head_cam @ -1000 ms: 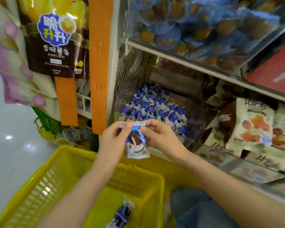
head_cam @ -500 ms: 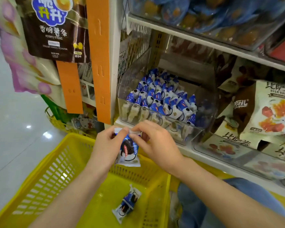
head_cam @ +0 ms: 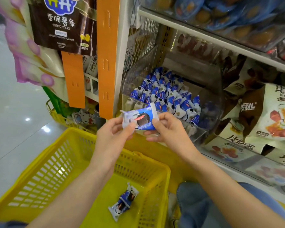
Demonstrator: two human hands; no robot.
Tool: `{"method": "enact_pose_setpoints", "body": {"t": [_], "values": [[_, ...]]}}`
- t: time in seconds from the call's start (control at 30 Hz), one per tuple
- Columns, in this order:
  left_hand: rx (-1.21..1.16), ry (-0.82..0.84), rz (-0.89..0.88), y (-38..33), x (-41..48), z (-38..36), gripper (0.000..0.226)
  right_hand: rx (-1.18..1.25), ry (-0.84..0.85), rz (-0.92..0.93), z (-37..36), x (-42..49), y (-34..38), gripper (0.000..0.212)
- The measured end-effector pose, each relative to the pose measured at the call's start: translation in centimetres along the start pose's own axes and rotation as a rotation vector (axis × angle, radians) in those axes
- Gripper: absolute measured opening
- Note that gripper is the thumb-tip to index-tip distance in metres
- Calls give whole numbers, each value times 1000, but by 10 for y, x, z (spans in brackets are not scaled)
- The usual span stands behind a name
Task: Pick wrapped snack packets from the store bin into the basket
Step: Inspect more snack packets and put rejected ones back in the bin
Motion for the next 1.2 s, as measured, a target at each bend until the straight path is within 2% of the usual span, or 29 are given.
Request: {"method": "enact_pose_setpoints", "body": {"t": [0.07,0.17,0.23,0.3,0.33,0.4,0.47,0.5,0.67,0.83,0.93,1.03,1.1,1.17,1.2], "values": [[-12,-41,-64,-5,2,6,11,-109,173,-38,-9,-2,-6,5],[40,-36,-138,-11,2,6,16,-343,362,-84,-22,-10,-19,21],[135,-27,-182,-13,2,6,17,-478,311,-47,-22,-11,-23,46],[240,5,-233,-15,1,4,18,-450,165,12,-18,-10,-14,60],[301,37,-262,-16,0,2,20,-402,107,65,-16,-9,-8,55],[425,108,-301,-17,-4,-5,19,-352,37,179,-13,-10,4,29],[501,144,-319,-16,-8,-10,14,-345,1,230,-12,-12,10,6],[521,148,-326,-16,-9,-10,15,-336,-2,228,-12,-12,10,2],[536,169,-357,-20,-11,-12,21,-300,55,154,-13,-11,8,14],[742,267,-486,-23,-16,-17,22,-362,99,131,-9,-8,8,12],[687,257,-423,-21,-11,-15,26,-399,36,228,-8,-10,10,11],[510,242,-250,-17,-3,-13,28,-622,-125,485,-9,-20,22,7],[468,243,-195,-16,-3,-13,23,-716,-203,600,-8,-26,27,6],[487,181,-127,-12,-1,-8,15,-667,-282,631,-2,-28,30,9],[498,148,-49,-7,0,-5,18,-624,-319,642,1,-29,31,11]]}}
Point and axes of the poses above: each hand's wrist, its own x-axis towards the middle knuckle, its own z-axis out of the back of the hand, y = z × x, the point moved 6 cm from there along x, towards the middle knuckle, and after that the axes turned 11 degrees about -x, right-handed, at the moved point
